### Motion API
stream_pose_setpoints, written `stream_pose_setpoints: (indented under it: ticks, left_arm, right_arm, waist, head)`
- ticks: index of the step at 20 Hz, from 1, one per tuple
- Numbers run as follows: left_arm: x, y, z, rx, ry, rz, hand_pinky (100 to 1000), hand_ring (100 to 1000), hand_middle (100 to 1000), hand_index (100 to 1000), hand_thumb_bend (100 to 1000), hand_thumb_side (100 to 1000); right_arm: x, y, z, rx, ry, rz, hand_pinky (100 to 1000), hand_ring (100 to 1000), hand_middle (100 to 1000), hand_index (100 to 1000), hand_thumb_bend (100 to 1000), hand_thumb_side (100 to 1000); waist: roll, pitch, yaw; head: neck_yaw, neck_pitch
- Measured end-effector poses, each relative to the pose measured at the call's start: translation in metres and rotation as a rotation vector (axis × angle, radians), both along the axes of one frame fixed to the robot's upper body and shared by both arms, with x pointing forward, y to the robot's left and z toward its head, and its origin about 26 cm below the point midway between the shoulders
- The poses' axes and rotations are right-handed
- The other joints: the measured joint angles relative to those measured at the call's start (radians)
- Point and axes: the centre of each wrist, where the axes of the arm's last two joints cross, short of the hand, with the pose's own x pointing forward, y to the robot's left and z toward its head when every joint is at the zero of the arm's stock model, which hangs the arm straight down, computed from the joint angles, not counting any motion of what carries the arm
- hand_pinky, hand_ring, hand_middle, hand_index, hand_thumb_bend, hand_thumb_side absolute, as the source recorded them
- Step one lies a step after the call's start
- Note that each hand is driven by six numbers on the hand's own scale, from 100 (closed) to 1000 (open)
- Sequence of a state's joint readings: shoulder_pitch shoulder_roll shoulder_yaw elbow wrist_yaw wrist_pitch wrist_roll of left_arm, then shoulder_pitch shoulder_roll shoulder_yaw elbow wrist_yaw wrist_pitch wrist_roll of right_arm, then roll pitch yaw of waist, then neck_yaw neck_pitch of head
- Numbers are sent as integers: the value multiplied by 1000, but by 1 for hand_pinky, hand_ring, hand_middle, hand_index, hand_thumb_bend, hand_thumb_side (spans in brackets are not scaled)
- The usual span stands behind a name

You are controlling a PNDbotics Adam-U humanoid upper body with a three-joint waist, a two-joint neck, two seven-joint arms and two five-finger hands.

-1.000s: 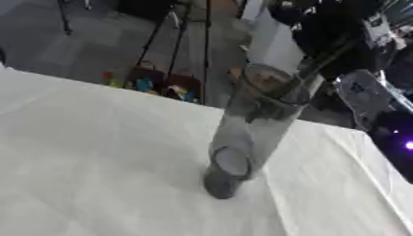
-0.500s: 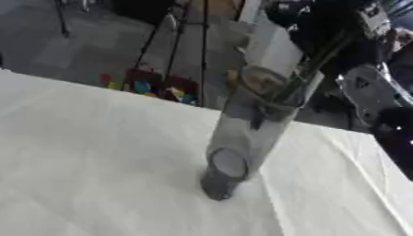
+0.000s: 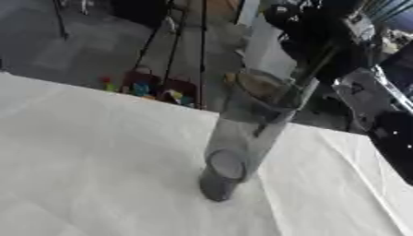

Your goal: Arrange flowers into the vase.

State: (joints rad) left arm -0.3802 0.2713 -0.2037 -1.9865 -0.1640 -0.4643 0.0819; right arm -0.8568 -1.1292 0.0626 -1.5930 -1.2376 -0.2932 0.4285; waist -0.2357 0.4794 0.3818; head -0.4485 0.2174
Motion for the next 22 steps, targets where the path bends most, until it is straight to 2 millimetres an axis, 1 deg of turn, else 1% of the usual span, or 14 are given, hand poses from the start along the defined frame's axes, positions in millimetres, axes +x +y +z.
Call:
stream_pose_setpoints:
  ticks: [1,5,9,12,15,16,17,19,20,21,22]
  left_arm:
    - [0,0,0,0,0,0,691,1000,962,968,100,1000]
    - [0,-2,0,-7,1,-3,691,1000,962,968,100,1000]
    - [0,-2,1,-7,-2,-5,691,1000,963,969,100,1000]
    - [0,-2,2,-5,-4,-6,691,1000,963,969,100,1000]
    - [0,-2,2,-5,-4,-6,690,1000,963,969,100,1000]
    - [0,-2,2,-5,-4,-6,690,1000,963,969,100,1000]
    - [0,-2,2,-5,-4,-6,690,1000,963,969,100,1000]
    - [0,-2,2,-5,-4,-6,690,1000,964,969,100,1000]
    - [0,-2,2,-5,-4,-6,690,1000,963,969,100,1000]
    - [0,-2,2,-5,-4,-6,690,1000,964,969,100,1000]
    - [0,-2,2,-5,-4,-6,690,1000,964,969,100,1000]
  right_arm:
    - [0,0,-1,0,2,-3,100,307,100,259,100,223]
    - [0,0,-1,1,9,-13,100,336,100,283,100,217]
    - [0,0,-1,3,26,-21,135,370,100,310,100,215]
    - [1,1,-2,7,48,-24,192,412,128,348,100,206]
    - [1,1,-3,9,67,-31,268,457,163,390,100,189]
    - [1,1,-3,9,70,-34,319,484,187,423,100,160]
    - [2,1,-3,6,71,-39,349,505,204,442,100,145]
    - [2,0,-3,-7,68,-52,391,530,223,466,100,142]
    - [2,0,-3,-16,66,-59,431,557,241,484,100,170]
    - [2,0,-3,-27,60,-66,438,565,244,490,100,180]
    - [2,0,-3,-37,54,-73,463,584,254,505,100,211]
  waist:
    - [0,0,0]
    - [0,0,2]
    - [0,4,5]
    - [0,7,7]
    - [0,8,7]
    - [0,9,7]
    - [0,10,7]
    - [0,11,7]
    - [0,11,7]
    - [0,12,7]
    - [0,12,6]
  head:
    - [0,0]
    - [0,0]
    - [-1,0]
    - [-1,0]
    - [-1,0]
    - [-1,-1]
    - [-1,-1]
    - [-1,-1]
    - [-1,-1]
    - [-1,-1]
    - [-1,-1]
